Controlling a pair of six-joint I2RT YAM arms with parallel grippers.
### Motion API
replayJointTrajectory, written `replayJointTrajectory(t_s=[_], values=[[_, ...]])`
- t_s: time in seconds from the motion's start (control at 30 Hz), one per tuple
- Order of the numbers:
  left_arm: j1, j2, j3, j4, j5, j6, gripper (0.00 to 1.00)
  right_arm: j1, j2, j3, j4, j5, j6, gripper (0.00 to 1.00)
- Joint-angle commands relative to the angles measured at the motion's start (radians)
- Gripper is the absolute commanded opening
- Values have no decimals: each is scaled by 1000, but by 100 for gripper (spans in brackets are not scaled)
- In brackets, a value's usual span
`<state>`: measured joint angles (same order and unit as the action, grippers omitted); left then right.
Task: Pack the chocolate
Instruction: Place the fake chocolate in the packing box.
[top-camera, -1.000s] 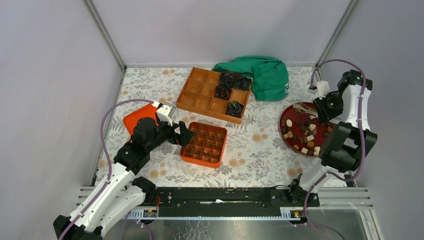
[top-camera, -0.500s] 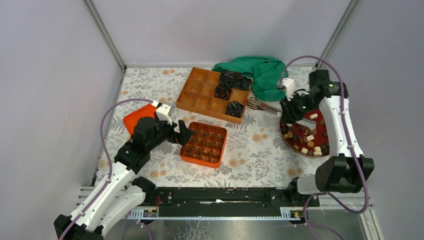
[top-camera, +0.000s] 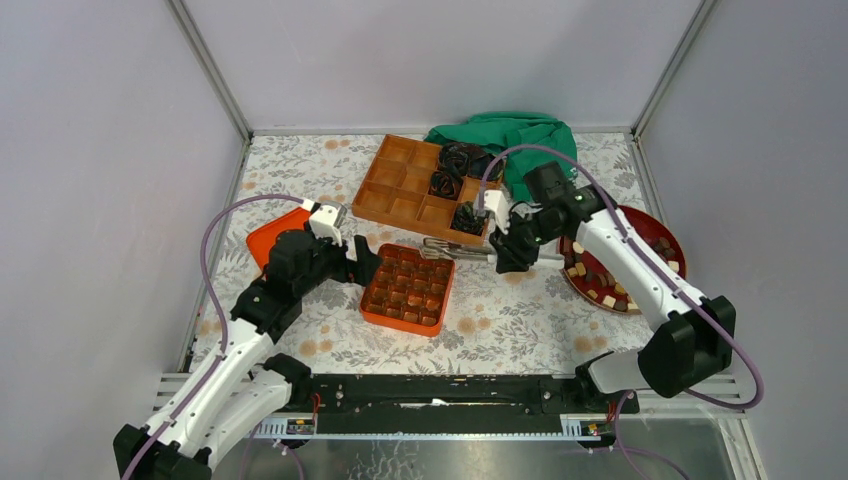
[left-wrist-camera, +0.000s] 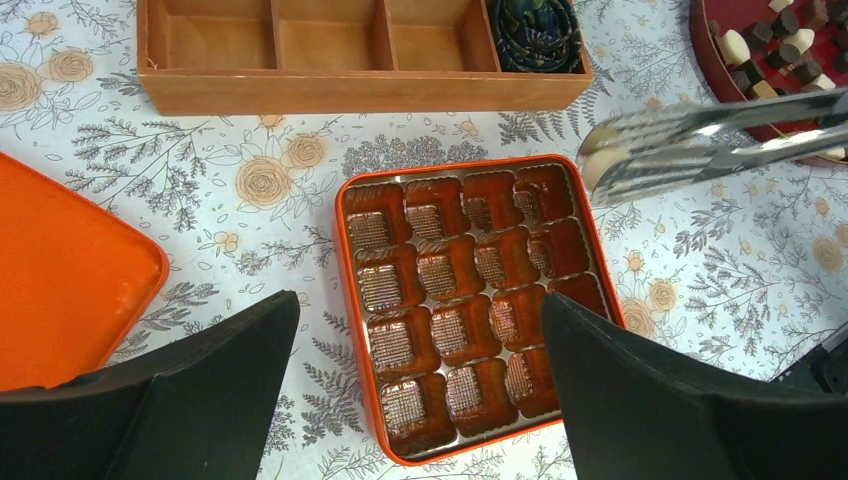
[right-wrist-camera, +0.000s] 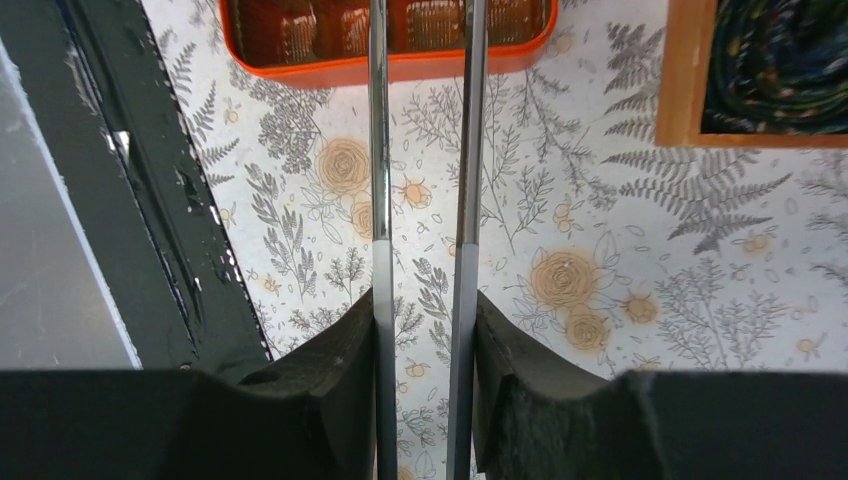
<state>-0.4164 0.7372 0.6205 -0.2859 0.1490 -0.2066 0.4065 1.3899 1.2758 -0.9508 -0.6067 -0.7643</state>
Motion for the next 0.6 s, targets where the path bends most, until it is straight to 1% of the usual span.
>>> replayJointTrajectory(t_s=[0.0,0.23,0.57], values=[[13,7,16,33,-3,15,99,38,4,-47,94,92,45,0],[19,8,18,33,6,12,99,74,24,-100,140,152,68,2],[23,7,17,35,12,10,99,92,54,-99,152,209,79,7]])
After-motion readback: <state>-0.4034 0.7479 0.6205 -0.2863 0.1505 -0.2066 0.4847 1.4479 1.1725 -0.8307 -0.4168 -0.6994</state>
